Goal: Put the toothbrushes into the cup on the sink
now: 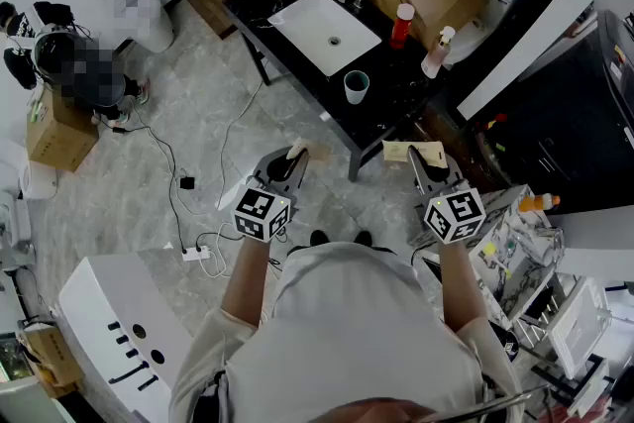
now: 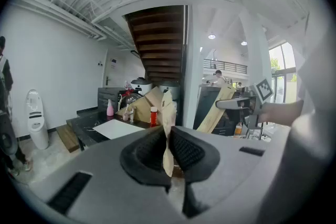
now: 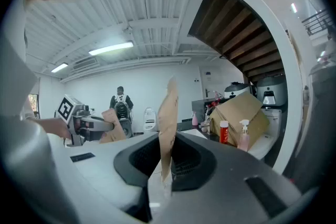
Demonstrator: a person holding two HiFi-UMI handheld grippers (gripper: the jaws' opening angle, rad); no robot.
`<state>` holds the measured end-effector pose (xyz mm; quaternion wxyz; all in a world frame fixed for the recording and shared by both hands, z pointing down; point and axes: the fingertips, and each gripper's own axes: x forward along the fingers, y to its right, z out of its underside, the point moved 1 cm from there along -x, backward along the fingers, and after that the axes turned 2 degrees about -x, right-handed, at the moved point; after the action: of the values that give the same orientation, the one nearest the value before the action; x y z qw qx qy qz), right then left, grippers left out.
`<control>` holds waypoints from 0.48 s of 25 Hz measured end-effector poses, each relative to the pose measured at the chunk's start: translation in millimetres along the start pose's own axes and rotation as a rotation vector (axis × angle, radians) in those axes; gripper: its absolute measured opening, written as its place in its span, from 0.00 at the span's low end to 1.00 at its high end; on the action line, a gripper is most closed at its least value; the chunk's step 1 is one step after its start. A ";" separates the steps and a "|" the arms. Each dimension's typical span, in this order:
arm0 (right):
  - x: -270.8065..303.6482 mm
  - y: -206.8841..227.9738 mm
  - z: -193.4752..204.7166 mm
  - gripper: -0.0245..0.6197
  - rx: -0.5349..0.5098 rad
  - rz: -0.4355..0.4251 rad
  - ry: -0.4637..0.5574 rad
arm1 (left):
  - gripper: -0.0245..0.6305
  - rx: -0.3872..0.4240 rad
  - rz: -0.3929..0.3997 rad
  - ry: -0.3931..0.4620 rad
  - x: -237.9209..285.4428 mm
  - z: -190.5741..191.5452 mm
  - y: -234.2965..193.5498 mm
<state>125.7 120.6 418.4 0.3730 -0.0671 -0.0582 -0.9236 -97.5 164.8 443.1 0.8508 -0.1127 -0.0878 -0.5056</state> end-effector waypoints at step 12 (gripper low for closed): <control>5.5 -6.3 -3.6 0.13 -0.017 0.003 0.007 | 0.07 -0.008 0.009 0.001 0.7 1.0 -4.8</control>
<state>117.2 120.8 415.4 0.3739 -0.0670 -0.0489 -0.9238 -101.4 162.3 444.7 0.8528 -0.1159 -0.0848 -0.5021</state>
